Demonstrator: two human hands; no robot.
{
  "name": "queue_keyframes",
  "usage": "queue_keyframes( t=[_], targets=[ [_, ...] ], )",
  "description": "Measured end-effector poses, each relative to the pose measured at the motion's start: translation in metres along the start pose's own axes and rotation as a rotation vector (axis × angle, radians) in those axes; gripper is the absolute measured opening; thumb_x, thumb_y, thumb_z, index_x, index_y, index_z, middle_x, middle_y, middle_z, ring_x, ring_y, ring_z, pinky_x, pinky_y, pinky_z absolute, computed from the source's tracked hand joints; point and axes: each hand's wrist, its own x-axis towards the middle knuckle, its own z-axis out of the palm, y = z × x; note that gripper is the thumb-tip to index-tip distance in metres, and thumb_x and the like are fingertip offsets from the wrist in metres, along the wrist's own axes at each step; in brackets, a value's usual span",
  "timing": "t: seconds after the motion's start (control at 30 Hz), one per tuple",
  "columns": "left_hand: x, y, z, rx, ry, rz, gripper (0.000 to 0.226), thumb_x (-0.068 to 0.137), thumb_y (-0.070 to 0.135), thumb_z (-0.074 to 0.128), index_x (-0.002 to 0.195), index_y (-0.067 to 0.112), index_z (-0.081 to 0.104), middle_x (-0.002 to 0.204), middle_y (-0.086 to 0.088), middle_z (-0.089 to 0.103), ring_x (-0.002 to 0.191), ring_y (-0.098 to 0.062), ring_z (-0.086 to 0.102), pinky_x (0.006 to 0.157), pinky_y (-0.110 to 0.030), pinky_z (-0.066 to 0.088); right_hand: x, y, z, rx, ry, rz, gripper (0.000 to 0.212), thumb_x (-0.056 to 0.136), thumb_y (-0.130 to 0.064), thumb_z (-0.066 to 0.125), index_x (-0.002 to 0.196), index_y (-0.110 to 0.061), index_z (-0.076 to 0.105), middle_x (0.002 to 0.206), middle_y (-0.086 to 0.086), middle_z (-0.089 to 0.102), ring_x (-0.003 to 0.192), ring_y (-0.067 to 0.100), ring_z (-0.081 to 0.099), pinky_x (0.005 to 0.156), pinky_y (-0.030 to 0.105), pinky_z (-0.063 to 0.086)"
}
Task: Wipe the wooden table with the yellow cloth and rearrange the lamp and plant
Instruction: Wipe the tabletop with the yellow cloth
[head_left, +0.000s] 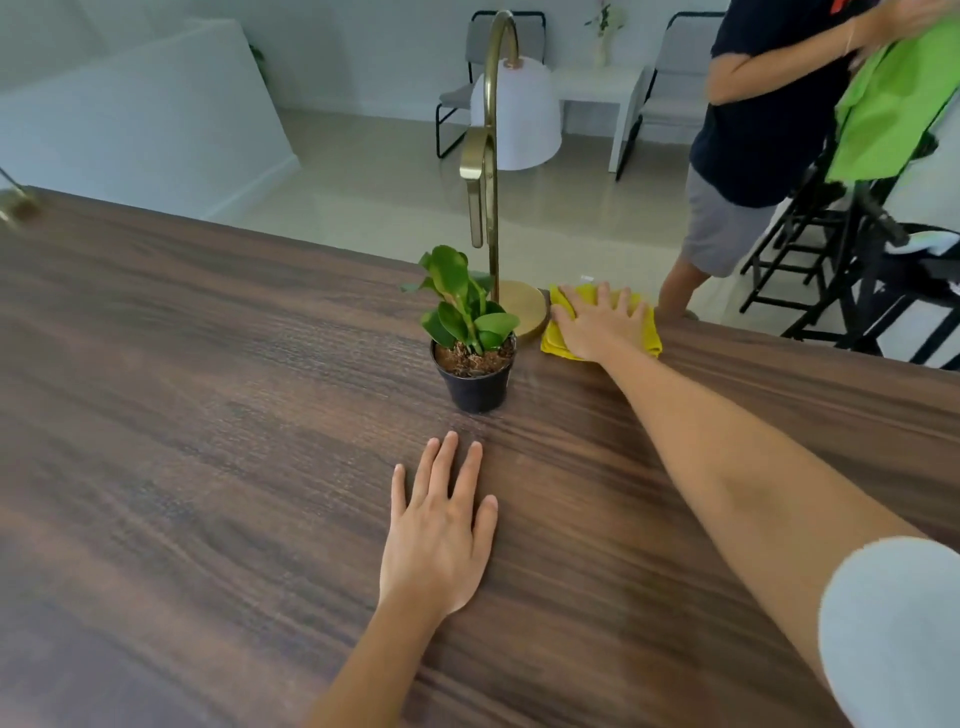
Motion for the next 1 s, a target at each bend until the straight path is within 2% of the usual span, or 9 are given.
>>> queue_keyframes(
  t=[0.2,0.37,0.43,0.5,0.57,0.63,0.8,0.9,1.0],
  targets=[
    [-0.002,-0.001,-0.003,-0.008,-0.024,-0.003,0.058,0.096,0.049,0.012,0.150,0.029,0.004,0.161,0.001,0.001,0.147,-0.017,-0.006,0.118,-0.046,-0.002,-0.119,0.016,0.022,-0.001,0.025,-0.154,0.059,0.094,-0.066,0.006,0.150,-0.050,0.001,0.165,0.004,-0.006,0.150,0.034,-0.004,0.119,0.056,0.001],
    [-0.002,-0.001,-0.004,-0.010,-0.025,0.003,0.064,0.091,0.049,0.000,0.151,0.027,0.005,0.161,0.000,0.004,0.147,-0.018,-0.004,0.118,-0.048,0.001,-0.248,0.087,0.042,-0.057,0.034,-0.466,0.060,0.090,-0.074,0.002,0.147,-0.058,0.004,0.164,-0.007,0.002,0.151,0.023,0.000,0.120,0.047,0.004],
    [-0.001,0.000,-0.004,-0.009,-0.028,0.005,0.065,0.090,0.049,-0.003,0.150,0.027,0.003,0.161,0.000,0.002,0.147,-0.018,-0.006,0.118,-0.047,0.000,-0.216,0.117,0.028,-0.078,0.042,-0.366,0.060,0.084,-0.078,-0.003,0.142,-0.064,-0.005,0.164,-0.009,-0.004,0.151,0.022,-0.004,0.121,0.046,0.001],
    [-0.001,0.000,-0.004,-0.012,-0.019,0.009,0.063,0.091,0.047,-0.001,0.150,0.027,0.004,0.161,0.000,0.003,0.147,-0.018,-0.005,0.118,-0.047,0.000,-0.162,0.119,0.011,-0.056,0.080,-0.106,0.064,0.082,-0.079,-0.002,0.143,-0.062,-0.006,0.165,-0.003,-0.005,0.151,0.028,-0.002,0.120,0.052,0.002],
    [-0.001,-0.001,-0.002,-0.022,-0.009,0.006,0.062,0.092,0.046,0.002,0.150,0.026,0.007,0.160,0.000,0.005,0.147,-0.019,-0.004,0.118,-0.048,0.001,-0.114,0.096,0.004,0.012,0.069,0.144,0.067,0.085,-0.078,0.005,0.148,-0.056,-0.002,0.165,0.004,-0.006,0.149,0.036,-0.006,0.118,0.058,0.000],
    [-0.001,-0.002,0.000,-0.036,-0.003,0.010,0.062,0.092,0.046,0.003,0.150,0.026,0.010,0.160,0.000,0.008,0.147,-0.019,-0.001,0.117,-0.048,0.001,-0.099,0.053,0.005,0.076,0.036,0.191,0.067,0.089,-0.075,0.009,0.150,-0.050,0.001,0.164,0.009,-0.008,0.148,0.041,-0.010,0.116,0.062,-0.003],
    [0.000,-0.005,0.000,-0.118,0.027,0.006,0.051,0.099,0.033,0.023,0.149,0.022,0.022,0.159,-0.001,0.016,0.147,-0.018,0.005,0.118,-0.048,0.004,-0.212,-0.001,0.047,0.014,0.047,-0.326,0.059,0.093,-0.069,0.017,0.149,-0.052,0.011,0.165,0.008,0.002,0.149,0.039,0.003,0.117,0.059,0.002],
    [0.000,-0.007,-0.001,-0.204,0.067,-0.006,0.048,0.098,0.023,0.035,0.145,0.017,0.032,0.157,-0.001,0.024,0.146,-0.018,0.011,0.118,-0.048,0.006,-0.323,0.057,0.063,0.029,0.060,-0.547,0.056,0.094,-0.070,0.025,0.147,-0.055,0.018,0.164,0.001,0.011,0.150,0.031,0.008,0.118,0.053,0.007],
    [0.001,-0.005,-0.004,-0.318,0.106,-0.036,0.045,0.097,0.018,0.041,0.141,0.013,0.040,0.153,-0.003,0.033,0.145,-0.018,0.017,0.119,-0.047,0.006,-0.355,0.164,0.051,-0.051,0.125,-0.476,0.058,0.092,-0.074,0.026,0.146,-0.058,0.015,0.162,-0.005,0.012,0.150,0.026,0.012,0.117,0.046,0.009]
  ],
)
